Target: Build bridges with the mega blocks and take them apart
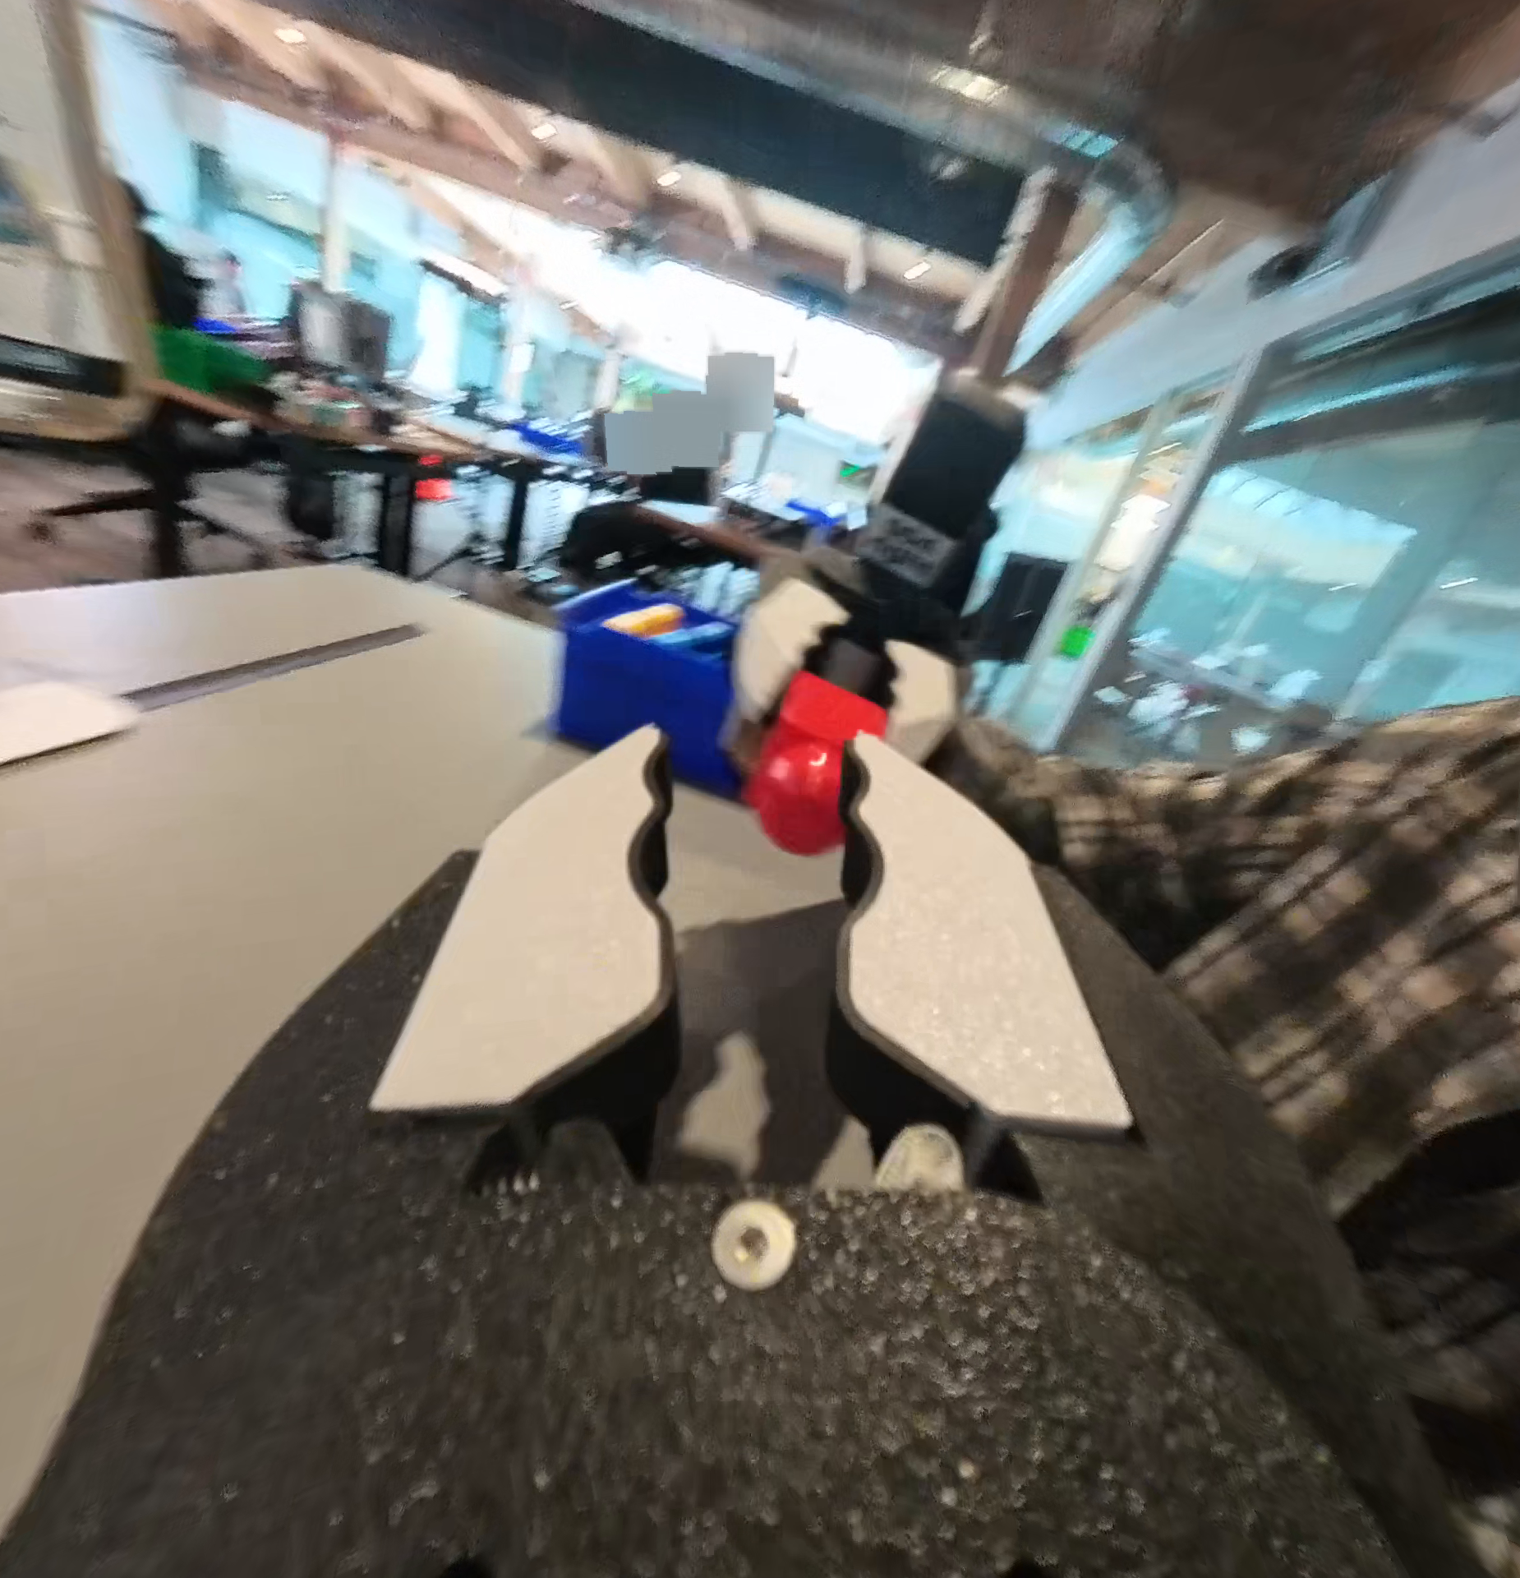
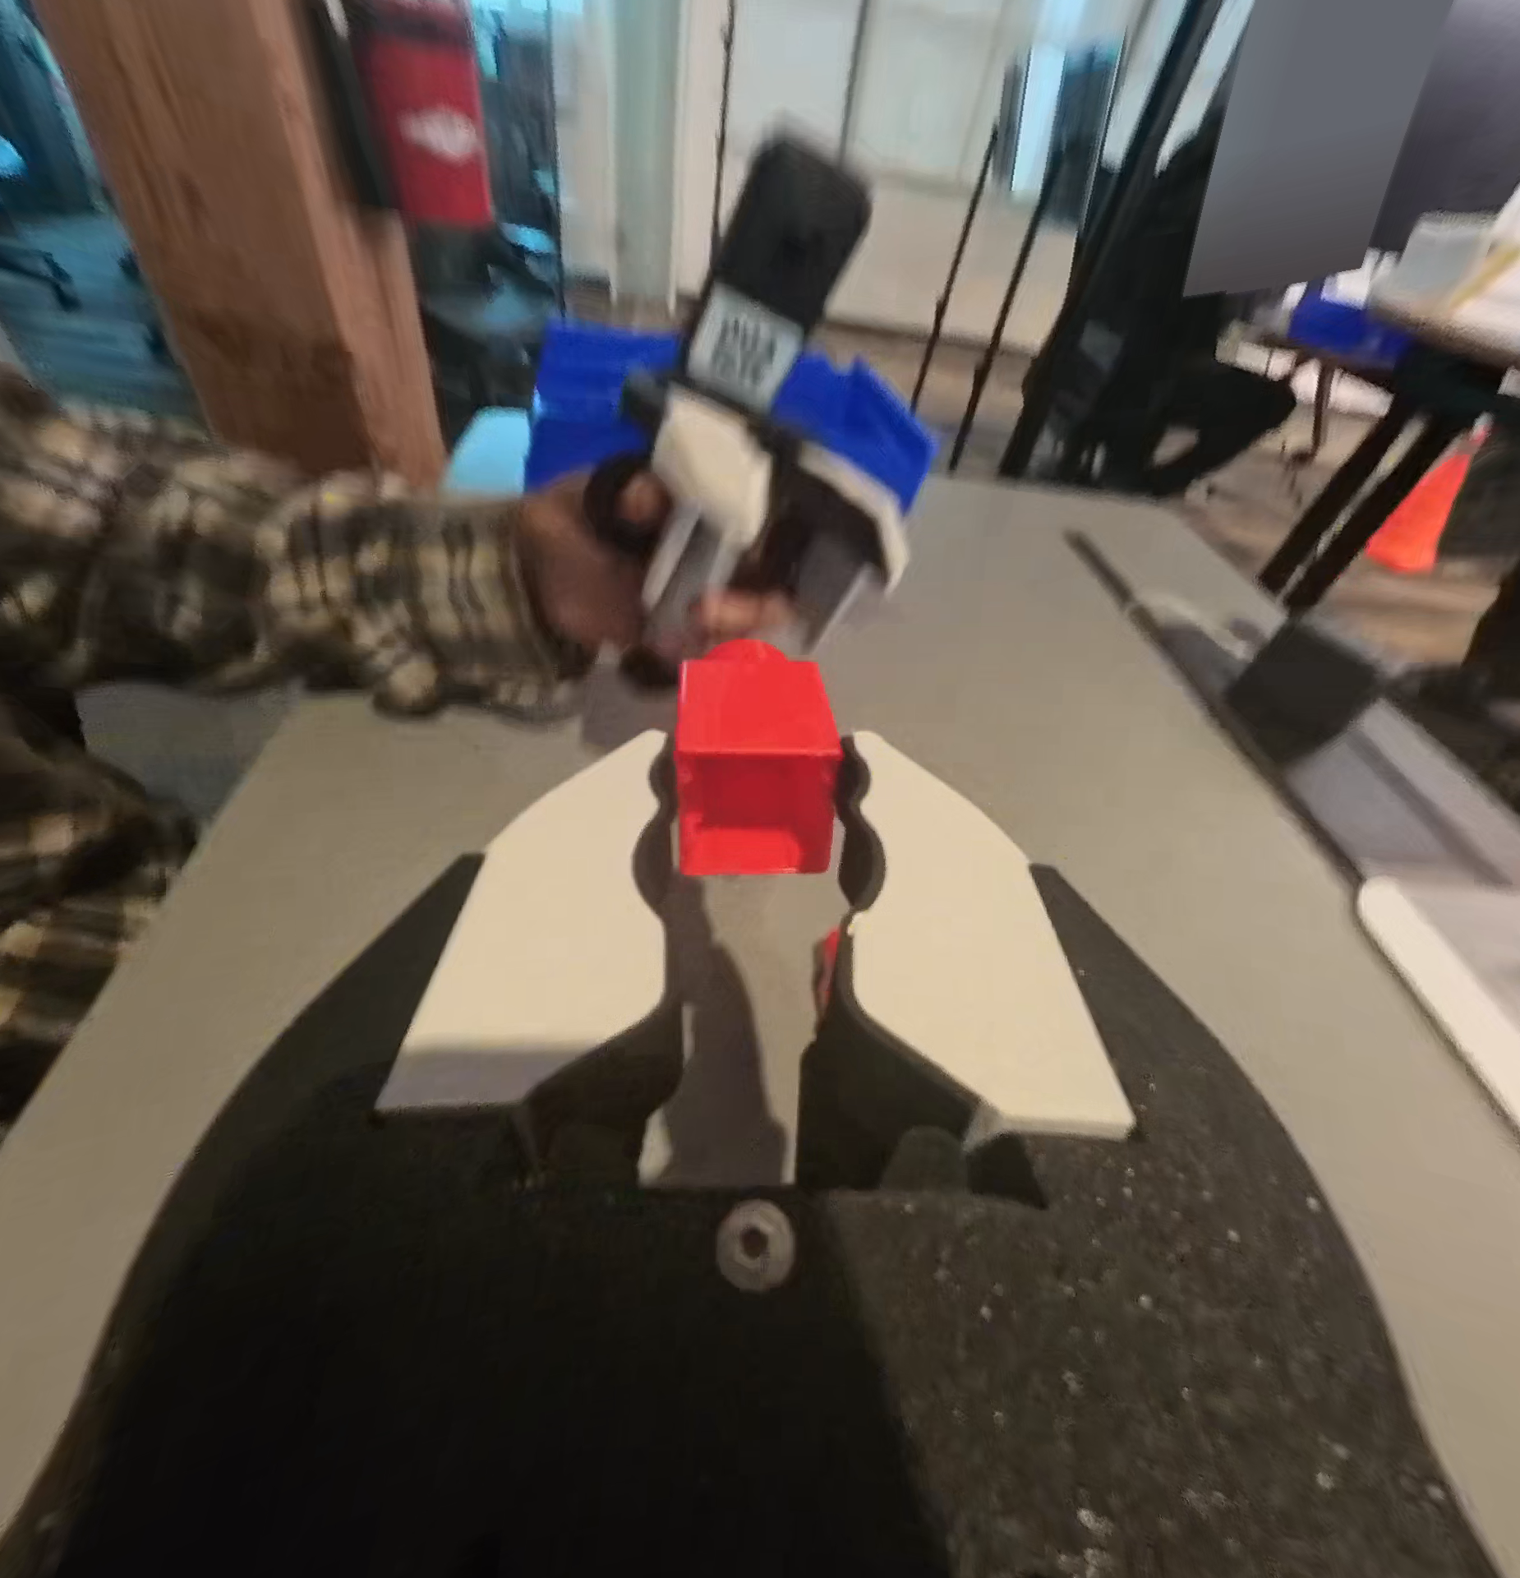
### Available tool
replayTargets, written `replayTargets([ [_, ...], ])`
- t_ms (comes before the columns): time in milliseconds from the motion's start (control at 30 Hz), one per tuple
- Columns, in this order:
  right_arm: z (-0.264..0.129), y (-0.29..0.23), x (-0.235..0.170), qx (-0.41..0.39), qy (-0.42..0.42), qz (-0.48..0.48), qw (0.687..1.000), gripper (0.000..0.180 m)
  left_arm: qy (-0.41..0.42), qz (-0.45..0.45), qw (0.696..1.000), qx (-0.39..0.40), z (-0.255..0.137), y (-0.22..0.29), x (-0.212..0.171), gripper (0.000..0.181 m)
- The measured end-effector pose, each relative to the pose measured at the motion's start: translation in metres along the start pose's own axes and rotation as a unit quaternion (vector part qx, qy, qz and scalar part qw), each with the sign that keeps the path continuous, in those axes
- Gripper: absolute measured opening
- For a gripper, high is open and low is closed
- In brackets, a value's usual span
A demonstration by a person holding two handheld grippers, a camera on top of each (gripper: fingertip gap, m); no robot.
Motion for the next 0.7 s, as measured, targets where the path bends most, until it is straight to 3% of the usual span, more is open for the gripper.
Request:
replayTargets([
  [100,0.002,-0.003,-0.041,-0.01,-0.096,0.038,0.995,0.035,-0.019,0.038,0.997,0.061,-0.025,-0.028,0.01,0.035],
  [267,0.016,-0.012,-0.084,-0.01,-0.178,0.04,0.983,0.035,0.005,0.043,0.996,0.074,-0.037,-0.033,-0.007,0.027],
  [500,0.021,-0.011,-0.101,-0.001,-0.23,0.035,0.972,0.036,-0.046,0.064,0.994,0.072,-0.031,-0.028,-0.018,0.025],
  [700,0.012,-0.009,-0.101,-0.023,-0.237,0.03,0.971,0.053,-0.049,0.066,0.994,0.074,-0.031,-0.026,-0.018,0.024],
])
Point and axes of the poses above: each gripper's, where its closed fingertips meet, z out along the fingers, x out of its top, y = z × x across the jaws, the point moved 9 cm from there along -z, back along the fingers, and after that the axes turned 9 degrees about y, right-handed, at the moved point
